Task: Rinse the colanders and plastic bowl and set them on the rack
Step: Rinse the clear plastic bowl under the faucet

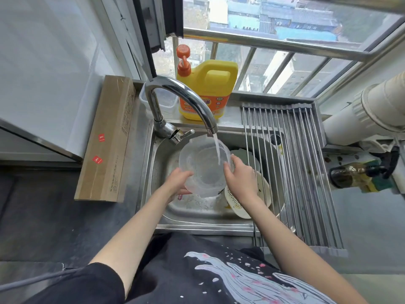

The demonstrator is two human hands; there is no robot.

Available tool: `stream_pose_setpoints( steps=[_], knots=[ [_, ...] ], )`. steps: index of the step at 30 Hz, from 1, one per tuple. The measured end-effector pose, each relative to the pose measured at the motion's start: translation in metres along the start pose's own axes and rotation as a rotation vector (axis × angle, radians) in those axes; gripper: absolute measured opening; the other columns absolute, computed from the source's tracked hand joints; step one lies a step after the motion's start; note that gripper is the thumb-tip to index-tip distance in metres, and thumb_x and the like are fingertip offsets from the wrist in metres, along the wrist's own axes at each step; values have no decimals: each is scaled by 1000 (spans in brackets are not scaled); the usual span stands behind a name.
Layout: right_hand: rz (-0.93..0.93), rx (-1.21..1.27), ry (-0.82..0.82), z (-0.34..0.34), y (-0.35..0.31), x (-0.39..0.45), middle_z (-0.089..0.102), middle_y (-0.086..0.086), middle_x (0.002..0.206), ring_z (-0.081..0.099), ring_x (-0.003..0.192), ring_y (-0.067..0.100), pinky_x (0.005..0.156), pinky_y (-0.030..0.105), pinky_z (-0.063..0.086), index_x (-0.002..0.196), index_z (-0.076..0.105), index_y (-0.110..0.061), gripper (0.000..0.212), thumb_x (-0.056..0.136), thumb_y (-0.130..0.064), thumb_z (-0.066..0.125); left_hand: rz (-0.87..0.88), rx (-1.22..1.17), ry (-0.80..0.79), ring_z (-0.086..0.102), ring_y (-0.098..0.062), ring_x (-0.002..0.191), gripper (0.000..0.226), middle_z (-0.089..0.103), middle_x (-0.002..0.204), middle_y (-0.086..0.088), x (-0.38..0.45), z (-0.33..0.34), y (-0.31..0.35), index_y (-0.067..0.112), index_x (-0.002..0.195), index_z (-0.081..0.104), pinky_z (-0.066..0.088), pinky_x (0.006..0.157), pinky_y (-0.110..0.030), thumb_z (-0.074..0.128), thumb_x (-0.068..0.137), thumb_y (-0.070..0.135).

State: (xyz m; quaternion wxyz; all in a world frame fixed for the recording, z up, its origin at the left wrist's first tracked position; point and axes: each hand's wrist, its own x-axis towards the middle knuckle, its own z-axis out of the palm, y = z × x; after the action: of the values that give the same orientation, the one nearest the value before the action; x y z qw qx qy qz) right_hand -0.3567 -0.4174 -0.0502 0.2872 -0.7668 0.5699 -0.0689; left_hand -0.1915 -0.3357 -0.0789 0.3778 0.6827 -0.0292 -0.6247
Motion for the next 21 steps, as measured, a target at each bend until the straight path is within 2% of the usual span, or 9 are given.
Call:
stream_pose_setpoints(
  steps=[5,7,9,11,12,14,16,19,21],
  knots=[
    [-205,-82,-125,-10,3,0,70,7,88,67,81,24,69,38,54,146,35,-16,58,97,-47,40,-92,-27,-61,69,-22,59,47,58,115,-20,12,-11,-9,2,135,40,52,37,-28,50,90,-9],
    [-338,-203,-21,-14,0,4,69,5,89,66,78,22,62,37,54,144,37,-16,55,96,-43,45,-96,-54,-79,68,-24,66,50,57,114,-20,13,-11,-10,3,137,40,53,38,-28,49,90,-11],
    [-587,-217,205,-11,-7,6,69,6,86,66,71,23,55,35,54,127,51,-12,38,90,-24,52,-100,-83,-73,64,-28,82,54,56,119,-20,15,-8,-9,6,139,39,55,42,-29,46,90,-15],
    [-852,-243,230,-1,-17,8,65,7,80,62,67,25,52,35,52,103,60,-10,25,80,-8,50,-69,-41,-59,63,-26,77,55,57,109,-17,17,-5,-8,5,139,40,53,39,-28,46,88,-16],
    [-920,-305,122,2,-22,11,64,10,84,61,72,28,55,37,52,99,62,-8,25,78,-6,48,-51,-9,-76,61,-23,71,55,58,100,-15,17,-2,-7,5,137,41,52,37,-27,47,87,-17],
    [-763,-536,-183,8,-29,18,57,15,119,56,105,33,79,44,51,125,54,-7,41,84,-6,46,-40,35,-129,60,-20,67,49,57,88,-10,15,5,-4,5,128,46,54,40,-30,47,85,-18],
    [-476,-733,-314,12,-26,28,27,13,154,25,141,32,111,49,25,151,19,-9,65,91,-7,44,-55,17,-187,63,-23,73,45,61,87,-9,11,12,1,8,121,47,59,50,-33,46,86,-19],
    [-434,-762,-526,25,-22,32,-10,-1,160,-15,146,32,110,59,-14,154,-4,-20,71,98,-23,40,-66,5,-242,67,-26,78,49,63,96,-12,11,13,5,5,125,48,60,54,-36,44,84,-22],
    [-655,-798,-769,27,-15,33,-9,-5,159,-11,147,24,115,53,-11,154,2,-20,70,98,-34,43,-94,47,-253,68,-25,78,56,62,104,-14,13,10,1,5,131,48,60,52,-36,42,82,-23]
  ],
)
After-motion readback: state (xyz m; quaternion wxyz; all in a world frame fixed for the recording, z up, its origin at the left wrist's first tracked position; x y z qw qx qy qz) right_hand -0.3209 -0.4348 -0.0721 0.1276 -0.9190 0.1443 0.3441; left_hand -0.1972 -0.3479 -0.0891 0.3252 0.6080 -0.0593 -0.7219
